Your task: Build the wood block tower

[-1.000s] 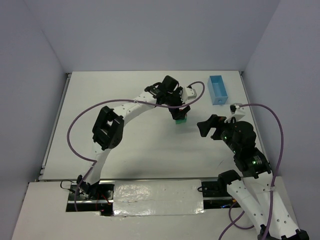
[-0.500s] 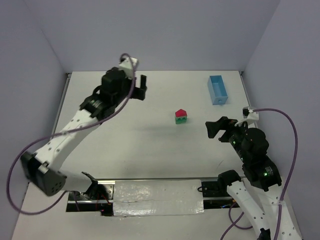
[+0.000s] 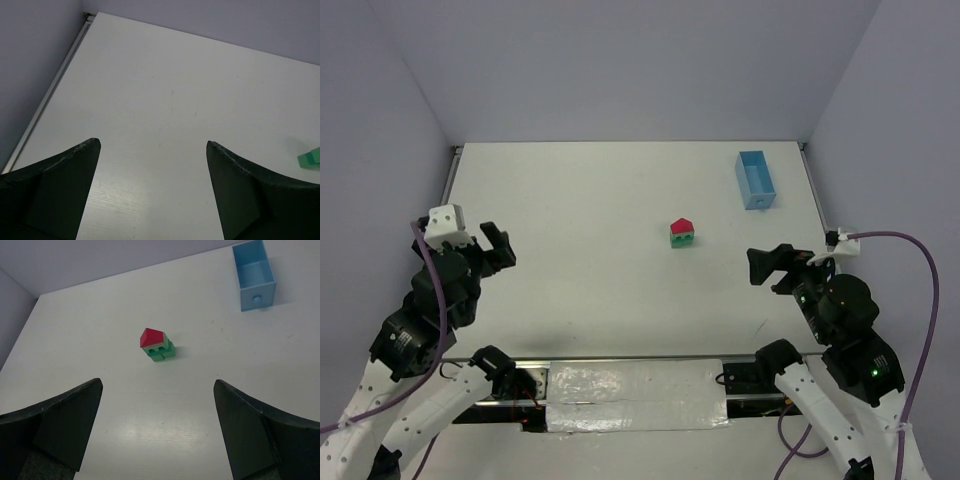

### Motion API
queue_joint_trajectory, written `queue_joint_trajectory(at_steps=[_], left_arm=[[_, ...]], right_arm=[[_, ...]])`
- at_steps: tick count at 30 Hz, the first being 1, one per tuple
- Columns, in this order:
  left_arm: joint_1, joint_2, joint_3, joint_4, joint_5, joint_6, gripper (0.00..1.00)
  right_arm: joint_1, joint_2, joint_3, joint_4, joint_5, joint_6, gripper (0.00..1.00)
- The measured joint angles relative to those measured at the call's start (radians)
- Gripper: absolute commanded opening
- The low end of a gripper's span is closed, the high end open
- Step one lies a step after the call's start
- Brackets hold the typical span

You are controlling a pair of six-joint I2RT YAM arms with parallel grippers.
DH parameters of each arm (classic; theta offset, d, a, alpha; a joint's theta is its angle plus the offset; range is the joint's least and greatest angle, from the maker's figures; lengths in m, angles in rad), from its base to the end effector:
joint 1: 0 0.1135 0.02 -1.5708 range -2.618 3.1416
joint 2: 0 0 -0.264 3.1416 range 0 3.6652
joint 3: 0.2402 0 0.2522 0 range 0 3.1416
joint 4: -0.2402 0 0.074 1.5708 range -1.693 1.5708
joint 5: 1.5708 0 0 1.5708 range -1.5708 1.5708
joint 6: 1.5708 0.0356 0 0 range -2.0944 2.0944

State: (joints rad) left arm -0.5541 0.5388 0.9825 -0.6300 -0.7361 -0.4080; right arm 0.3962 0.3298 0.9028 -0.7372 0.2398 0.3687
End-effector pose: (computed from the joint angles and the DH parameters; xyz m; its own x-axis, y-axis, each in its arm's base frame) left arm 0.0870 -0.0257 0.3897 -0.0767 -0.2983 -0.9514 -0.2196 0.9358 -0.2757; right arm 0.0500 0.0117 0.3645 -0.1979 0.2967 -0.9342 -0.0937 0.9430 0.3194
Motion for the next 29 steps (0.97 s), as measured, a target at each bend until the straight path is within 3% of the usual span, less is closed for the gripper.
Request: queue_joint_trajectory(at_steps=[8,29], left_arm=[[0.000,-0.086,-0.121,-0.031,-0.043,0.013,1.00],[0.000,-0.075,-0.146,-0.035,-0.046,0.012,1.00]], right_arm=[[0.012,-0.020,-0.015,-0.014,0.054,0.000,1.00],[0.012,0.030,-0.047,-0.013,0.056,0.005,1.00]])
